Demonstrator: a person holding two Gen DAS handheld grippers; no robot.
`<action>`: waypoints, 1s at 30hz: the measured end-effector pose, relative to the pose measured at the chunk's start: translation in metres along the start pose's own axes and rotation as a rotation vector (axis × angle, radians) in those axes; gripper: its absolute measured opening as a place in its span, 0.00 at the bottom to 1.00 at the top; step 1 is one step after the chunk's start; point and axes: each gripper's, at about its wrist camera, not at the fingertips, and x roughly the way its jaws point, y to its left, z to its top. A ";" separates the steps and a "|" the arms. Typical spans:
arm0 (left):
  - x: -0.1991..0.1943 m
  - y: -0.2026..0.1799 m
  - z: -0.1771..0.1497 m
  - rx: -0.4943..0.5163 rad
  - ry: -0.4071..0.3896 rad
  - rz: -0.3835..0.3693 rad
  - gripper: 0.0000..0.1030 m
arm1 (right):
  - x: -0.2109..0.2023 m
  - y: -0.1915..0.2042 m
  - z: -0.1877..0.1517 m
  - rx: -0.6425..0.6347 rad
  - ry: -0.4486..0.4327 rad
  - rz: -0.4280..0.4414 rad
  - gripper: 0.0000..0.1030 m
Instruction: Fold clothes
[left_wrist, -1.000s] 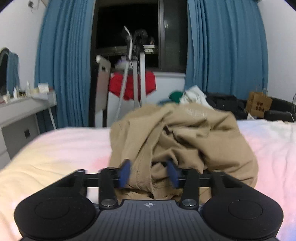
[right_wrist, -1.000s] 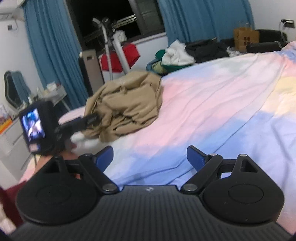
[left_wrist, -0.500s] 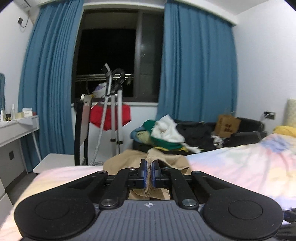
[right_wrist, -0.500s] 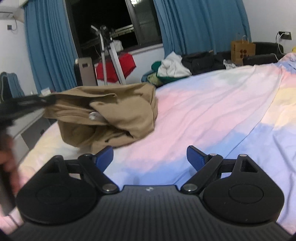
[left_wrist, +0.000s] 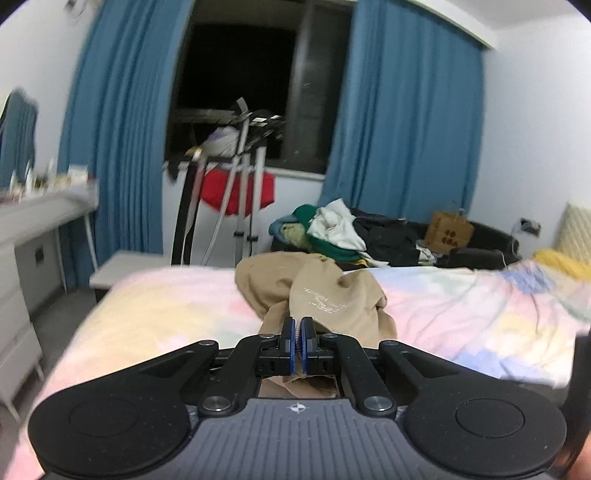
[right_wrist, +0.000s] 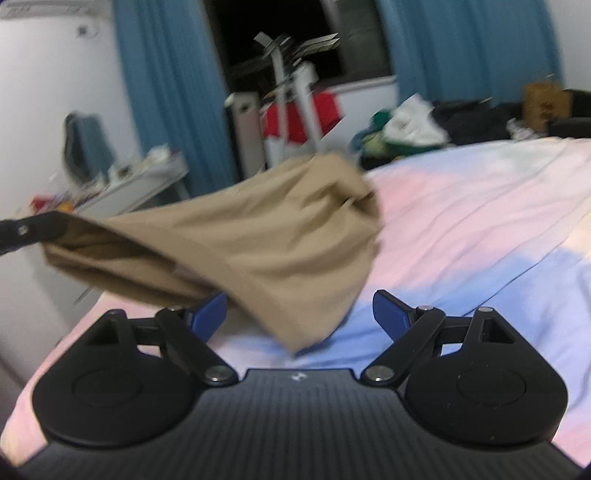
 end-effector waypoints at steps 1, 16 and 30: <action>0.000 0.006 0.001 -0.013 -0.003 0.003 0.03 | 0.006 0.004 -0.003 -0.012 0.019 0.000 0.85; 0.051 0.005 -0.030 -0.012 0.125 0.052 0.03 | 0.041 -0.039 -0.001 0.185 -0.093 -0.277 0.30; 0.074 -0.037 -0.085 0.190 0.296 0.108 0.33 | 0.052 -0.052 -0.005 0.244 0.027 -0.200 0.29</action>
